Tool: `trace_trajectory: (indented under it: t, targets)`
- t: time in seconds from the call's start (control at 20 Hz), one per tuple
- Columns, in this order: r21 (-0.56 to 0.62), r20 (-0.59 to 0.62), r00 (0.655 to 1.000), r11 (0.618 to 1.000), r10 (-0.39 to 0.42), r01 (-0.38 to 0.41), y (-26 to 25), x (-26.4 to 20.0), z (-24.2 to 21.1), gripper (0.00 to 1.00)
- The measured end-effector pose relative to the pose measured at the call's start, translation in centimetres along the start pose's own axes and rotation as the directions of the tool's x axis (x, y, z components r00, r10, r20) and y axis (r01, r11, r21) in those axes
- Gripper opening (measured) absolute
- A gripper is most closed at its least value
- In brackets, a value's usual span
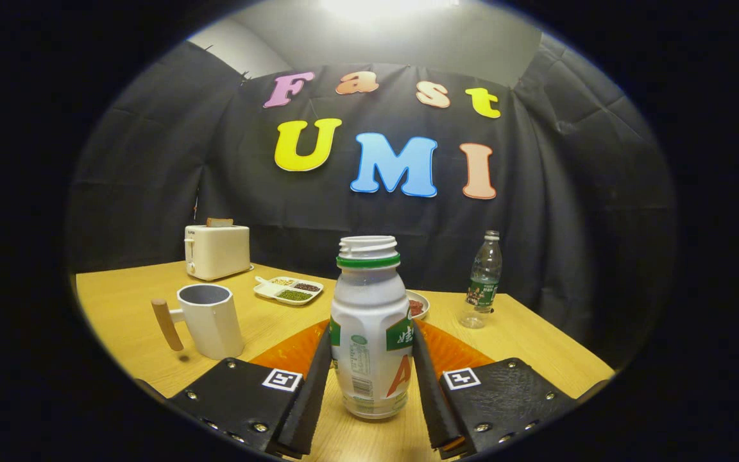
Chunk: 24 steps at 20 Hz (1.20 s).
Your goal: Take the bottle from table, then pour the juice into the cup, finally place the bottle on the coaster
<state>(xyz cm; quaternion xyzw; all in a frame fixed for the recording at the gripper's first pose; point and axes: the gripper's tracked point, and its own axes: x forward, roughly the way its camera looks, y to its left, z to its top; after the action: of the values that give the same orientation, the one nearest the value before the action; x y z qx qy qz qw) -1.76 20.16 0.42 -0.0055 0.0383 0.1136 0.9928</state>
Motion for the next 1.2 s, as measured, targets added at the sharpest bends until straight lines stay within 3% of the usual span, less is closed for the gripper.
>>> trace_trajectory:
  t: [0.4, 0.8, 0.95, 1.2]
  targets:
    - [-0.257, 0.067, 0.998, 0.966, -0.005, 0.022, 2.5, 1.2, 4.2, 0.65]
    - [-0.459, 0.083, 0.996, 0.886, -0.025, 0.060, 4.2, 3.1, 5.4, 0.66]
    - [-0.536, 0.092, 0.995, 0.840, -0.040, 0.084, 4.7, 3.6, 5.5, 0.65]
    - [-0.673, 0.122, 0.991, 0.729, -0.054, 0.122, 6.2, 4.2, 5.8, 0.65]
